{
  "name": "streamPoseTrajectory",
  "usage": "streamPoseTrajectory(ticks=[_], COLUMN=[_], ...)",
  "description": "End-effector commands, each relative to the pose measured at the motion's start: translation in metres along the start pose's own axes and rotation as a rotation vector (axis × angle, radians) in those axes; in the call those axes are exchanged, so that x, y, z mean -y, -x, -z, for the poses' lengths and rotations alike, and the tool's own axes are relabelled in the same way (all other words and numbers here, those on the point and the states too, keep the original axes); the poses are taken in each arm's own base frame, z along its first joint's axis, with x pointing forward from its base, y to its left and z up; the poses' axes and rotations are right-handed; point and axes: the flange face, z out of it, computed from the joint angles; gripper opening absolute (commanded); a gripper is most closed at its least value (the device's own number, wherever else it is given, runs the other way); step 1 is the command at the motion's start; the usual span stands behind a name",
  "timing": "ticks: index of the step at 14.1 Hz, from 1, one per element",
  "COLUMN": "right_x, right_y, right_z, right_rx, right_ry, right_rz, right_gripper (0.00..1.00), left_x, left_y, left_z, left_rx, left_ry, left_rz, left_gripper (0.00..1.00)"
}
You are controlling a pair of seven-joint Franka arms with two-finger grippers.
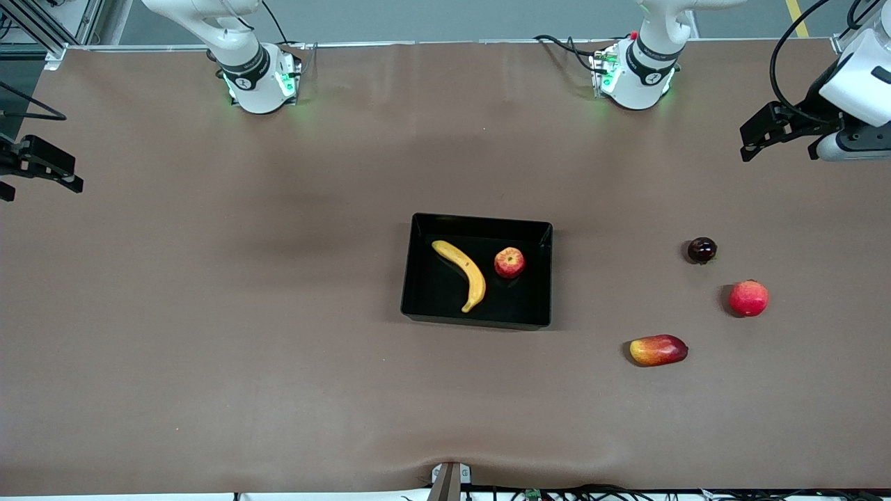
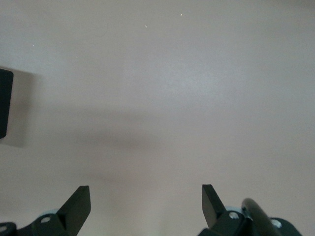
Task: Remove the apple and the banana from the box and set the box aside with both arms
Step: 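Reach the left gripper down to the red apple in the tray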
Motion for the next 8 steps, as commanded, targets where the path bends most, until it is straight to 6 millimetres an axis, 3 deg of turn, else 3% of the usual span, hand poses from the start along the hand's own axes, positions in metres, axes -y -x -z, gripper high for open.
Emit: streamPoseTrajectory(ticks=[1,6,8], right_x=[-0.001,-0.003,-0.003], right_y=[0.001,0.001,0.001], right_z=[0.0,0.001,0.001], right_rx=[0.0,-0.002,-0.002], right_ry=[0.004,0.004,0.004], right_rz=[-0.005,-0.008,-0.008], right_gripper=[1.0,1.0,1.0], left_x=[-0.002,0.0,-0.007], left_y=[-0.001,-0.004,-0.013], left_z=[0.005,0.004,-0.026], left_rx=[-0.005,-0.012,0.053], left_ry=[0.003,0.002,0.002], left_rz=[-0.012,-0.018,-0.026], left_gripper=[1.0,1.0,1.0])
